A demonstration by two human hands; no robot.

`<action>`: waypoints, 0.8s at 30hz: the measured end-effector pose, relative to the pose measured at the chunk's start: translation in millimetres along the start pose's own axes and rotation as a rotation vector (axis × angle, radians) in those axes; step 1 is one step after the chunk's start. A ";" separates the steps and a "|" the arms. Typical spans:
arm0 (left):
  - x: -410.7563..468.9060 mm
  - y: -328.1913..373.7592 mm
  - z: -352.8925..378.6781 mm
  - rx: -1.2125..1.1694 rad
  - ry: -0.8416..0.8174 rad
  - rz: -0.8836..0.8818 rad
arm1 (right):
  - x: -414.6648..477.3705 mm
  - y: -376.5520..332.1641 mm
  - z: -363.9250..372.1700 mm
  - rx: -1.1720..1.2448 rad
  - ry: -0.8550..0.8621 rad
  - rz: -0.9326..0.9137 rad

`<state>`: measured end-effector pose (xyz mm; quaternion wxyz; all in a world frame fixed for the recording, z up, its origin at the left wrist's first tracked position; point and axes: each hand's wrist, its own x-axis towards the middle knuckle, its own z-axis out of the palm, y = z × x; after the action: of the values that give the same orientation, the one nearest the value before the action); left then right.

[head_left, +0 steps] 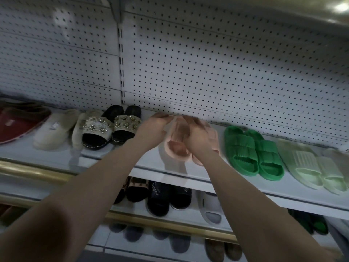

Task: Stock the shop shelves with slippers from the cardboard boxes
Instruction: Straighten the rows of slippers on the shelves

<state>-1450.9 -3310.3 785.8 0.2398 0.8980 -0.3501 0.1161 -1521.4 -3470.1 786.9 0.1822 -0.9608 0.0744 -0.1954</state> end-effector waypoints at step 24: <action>-37.2 -191.7 -65.4 0.130 -0.352 -0.146 | 67.2 -124.0 114.0 -0.004 -0.332 -0.072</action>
<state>-1349.4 -3132.9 761.0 0.1244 0.9411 -0.3122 -0.0380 -1405.3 -3333.5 759.6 0.1832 -0.9822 0.0091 -0.0402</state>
